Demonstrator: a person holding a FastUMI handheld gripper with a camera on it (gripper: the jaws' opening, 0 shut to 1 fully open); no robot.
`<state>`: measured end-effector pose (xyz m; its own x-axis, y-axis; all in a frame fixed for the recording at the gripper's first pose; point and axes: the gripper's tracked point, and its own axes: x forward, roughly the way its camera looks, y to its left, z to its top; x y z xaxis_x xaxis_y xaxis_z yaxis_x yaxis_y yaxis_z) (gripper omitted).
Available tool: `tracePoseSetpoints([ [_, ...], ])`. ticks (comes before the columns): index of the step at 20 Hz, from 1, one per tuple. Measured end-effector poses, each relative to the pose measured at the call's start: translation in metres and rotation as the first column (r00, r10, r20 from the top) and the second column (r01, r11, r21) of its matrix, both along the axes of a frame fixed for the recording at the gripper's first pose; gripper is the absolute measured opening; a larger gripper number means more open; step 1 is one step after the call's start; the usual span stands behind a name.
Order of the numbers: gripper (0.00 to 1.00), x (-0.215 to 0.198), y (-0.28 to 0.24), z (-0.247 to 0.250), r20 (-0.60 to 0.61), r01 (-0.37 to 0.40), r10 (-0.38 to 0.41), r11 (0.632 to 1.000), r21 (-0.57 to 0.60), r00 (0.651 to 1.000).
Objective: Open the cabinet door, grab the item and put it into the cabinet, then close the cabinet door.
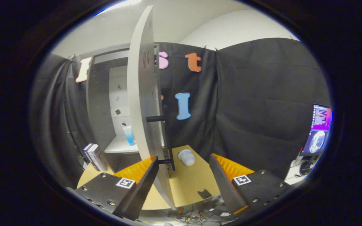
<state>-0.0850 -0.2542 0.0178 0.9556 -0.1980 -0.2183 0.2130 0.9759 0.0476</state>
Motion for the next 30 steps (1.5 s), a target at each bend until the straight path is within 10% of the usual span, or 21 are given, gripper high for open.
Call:
tracePoseSetpoints([
  [13, 0.98, 0.062, 0.158, -0.017, 0.053, -0.375, 0.373, 0.927, 0.019, 0.926],
  [30, 0.99, 0.189, 0.277, -0.024, 0.099, -0.498, 0.503, 0.864, -0.075, 0.858],
])
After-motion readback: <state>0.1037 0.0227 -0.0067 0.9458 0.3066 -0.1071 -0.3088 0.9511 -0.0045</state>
